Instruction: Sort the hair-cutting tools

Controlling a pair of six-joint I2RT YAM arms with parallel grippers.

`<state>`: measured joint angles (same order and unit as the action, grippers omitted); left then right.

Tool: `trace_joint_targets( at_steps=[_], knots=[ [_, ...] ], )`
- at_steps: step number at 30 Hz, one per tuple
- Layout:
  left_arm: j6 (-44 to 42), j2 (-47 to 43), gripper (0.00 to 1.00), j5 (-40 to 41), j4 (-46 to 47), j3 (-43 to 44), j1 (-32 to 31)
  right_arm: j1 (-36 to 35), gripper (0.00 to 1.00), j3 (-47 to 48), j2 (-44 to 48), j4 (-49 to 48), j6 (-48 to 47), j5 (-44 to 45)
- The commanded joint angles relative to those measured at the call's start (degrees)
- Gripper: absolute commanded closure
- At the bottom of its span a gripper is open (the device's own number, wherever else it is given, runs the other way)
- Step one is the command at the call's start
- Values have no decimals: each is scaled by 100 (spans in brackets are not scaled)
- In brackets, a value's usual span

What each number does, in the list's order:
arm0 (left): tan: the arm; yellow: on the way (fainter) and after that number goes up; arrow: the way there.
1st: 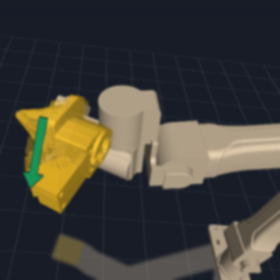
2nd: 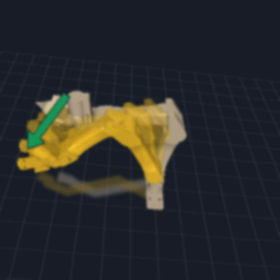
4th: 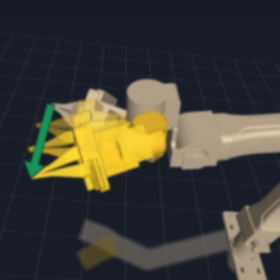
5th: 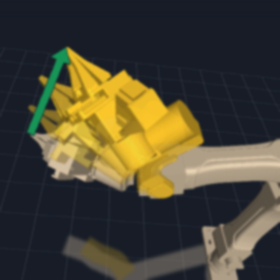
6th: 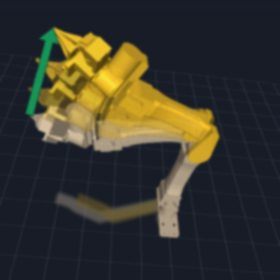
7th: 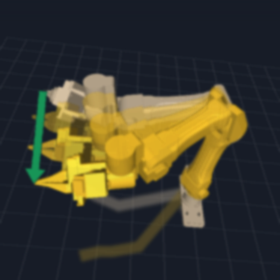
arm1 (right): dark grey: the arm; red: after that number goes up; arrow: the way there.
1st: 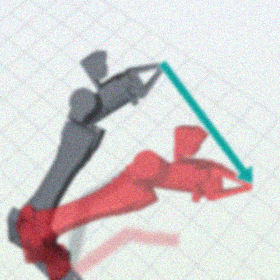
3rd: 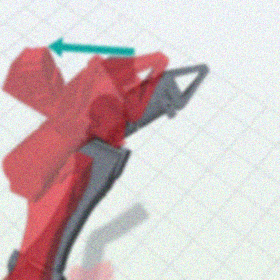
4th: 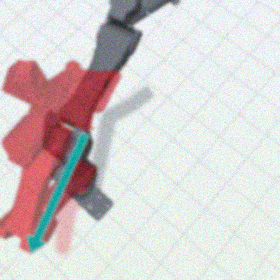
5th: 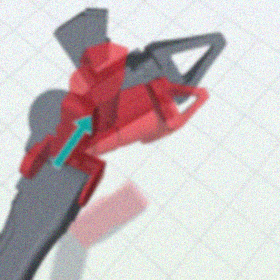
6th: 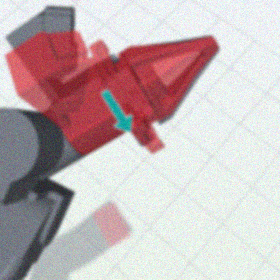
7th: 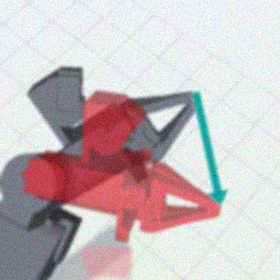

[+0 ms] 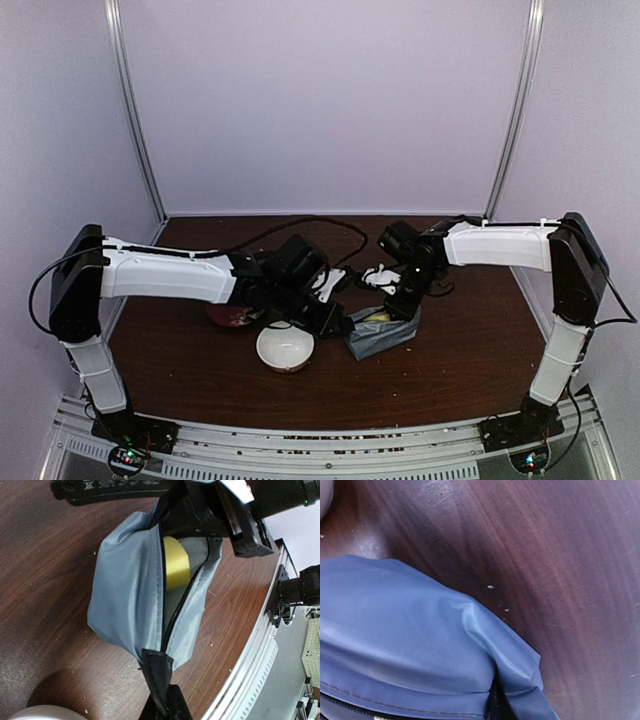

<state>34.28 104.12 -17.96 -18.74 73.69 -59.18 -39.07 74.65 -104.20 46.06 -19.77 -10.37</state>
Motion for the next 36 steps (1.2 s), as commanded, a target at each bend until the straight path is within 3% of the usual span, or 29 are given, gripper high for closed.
trace_joint_targets(
  at_steps=[1, 3, 5, 10, 13, 20, 36],
  knots=[
    [-194, -392, 100, 145, 3, -194, 20, 213, 80, -159, 100, -21, 241, 1761],
    [-201, -465, 100, 289, -40, -322, 20, 228, 63, -262, 305, 32, 158, 1727],
    [-223, -477, 100, 305, -25, -390, 20, 241, 60, -378, 588, 68, 79, 1327],
    [-360, -301, 100, 196, 22, -265, 20, 292, 47, -388, 1617, 516, -295, -690],
    [-514, -180, 100, 259, -145, -31, 19, 331, 41, -480, 2137, 487, -301, -789],
    [-646, -68, 100, 285, -224, 141, 20, 497, 37, -504, 1975, 438, -621, -765],
    [-736, -19, 100, 354, -279, 75, 44, 178, 37, 648, -133, 508, -1049, -809]
  ],
)
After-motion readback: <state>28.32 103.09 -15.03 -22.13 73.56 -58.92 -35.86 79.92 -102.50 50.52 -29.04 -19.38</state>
